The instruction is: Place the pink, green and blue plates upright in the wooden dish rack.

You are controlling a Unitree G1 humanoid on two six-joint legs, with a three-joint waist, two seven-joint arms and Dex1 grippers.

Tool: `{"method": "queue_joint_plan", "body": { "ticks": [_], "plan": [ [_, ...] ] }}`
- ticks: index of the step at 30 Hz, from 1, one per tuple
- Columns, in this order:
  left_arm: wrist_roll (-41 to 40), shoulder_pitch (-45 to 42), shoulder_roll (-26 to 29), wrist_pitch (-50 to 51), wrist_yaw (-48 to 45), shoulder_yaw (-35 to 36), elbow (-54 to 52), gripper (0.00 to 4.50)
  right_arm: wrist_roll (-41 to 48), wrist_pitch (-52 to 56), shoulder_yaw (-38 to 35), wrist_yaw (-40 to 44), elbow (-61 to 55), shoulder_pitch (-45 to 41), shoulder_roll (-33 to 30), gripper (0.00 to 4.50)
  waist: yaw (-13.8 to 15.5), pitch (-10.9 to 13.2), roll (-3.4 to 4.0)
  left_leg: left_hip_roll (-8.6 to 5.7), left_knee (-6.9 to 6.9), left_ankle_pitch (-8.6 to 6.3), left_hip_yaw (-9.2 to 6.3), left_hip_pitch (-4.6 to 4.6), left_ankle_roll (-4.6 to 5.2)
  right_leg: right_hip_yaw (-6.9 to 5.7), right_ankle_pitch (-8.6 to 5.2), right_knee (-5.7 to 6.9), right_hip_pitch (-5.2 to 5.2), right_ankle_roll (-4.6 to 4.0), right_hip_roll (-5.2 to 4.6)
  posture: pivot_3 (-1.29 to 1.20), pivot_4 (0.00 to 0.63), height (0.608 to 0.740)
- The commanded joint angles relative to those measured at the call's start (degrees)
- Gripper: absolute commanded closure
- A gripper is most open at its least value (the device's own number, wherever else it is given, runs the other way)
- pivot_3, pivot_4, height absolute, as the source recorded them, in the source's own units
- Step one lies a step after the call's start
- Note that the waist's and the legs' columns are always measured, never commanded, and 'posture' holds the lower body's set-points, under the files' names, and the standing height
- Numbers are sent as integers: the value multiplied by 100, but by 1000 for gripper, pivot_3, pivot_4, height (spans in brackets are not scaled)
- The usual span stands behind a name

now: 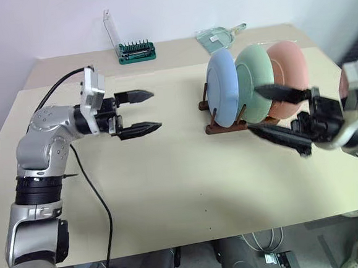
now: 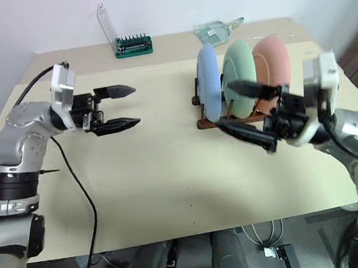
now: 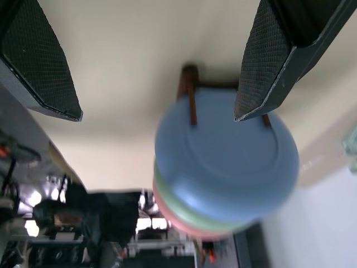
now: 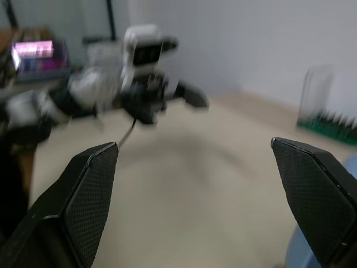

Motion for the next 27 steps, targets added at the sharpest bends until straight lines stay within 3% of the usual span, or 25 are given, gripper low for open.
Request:
{"method": "queue_joint_plan", "body": {
  "ticks": [1, 7, 11, 19, 27],
  "plan": [
    [39, 208, 104, -170, 19, 147, -310, 0, -337, -456, -396, 534, -163, 426, -91, 39, 14, 0, 0, 1, 0, -2, 1, 2, 3, 0, 0, -2, 4, 0, 0, 0, 150, 740],
    [176, 627, 19, -405, 168, -4, -769, 0, -632, -944, -802, 1047, 21, 1090, 11, 39, 115, 1, -1, 7, -1, -18, 16, 31, 28, 2, -1, -8, 32, 1, 0, 0, 150, 740],
    [216, 465, -56, -573, -34, 13, -203, 0, -1180, -1334, -502, 742, 31, 914, 102, 39, 132, 1, -1, 7, 7, -20, 18, 37, 31, 2, -1, -11, 45, 2, -1, 0, 150, 740],
    [218, 685, -273, -474, 174, -191, -647, 0, -1151, -1471, -865, 983, 97, 1229, 17, 39, 110, 1, -2, 9, 5, -18, 20, 37, 28, 1, 0, -30, 50, 2, 0, 0, 150, 740],
    [192, 877, -368, -492, 505, -125, -874, 0, -920, -1210, -691, 977, 297, 705, -234, 39, 126, 0, 0, 16, 3, -24, 25, 42, 35, 2, 0, -38, 56, 2, 3, 0, 150, 740]
  ]
}}
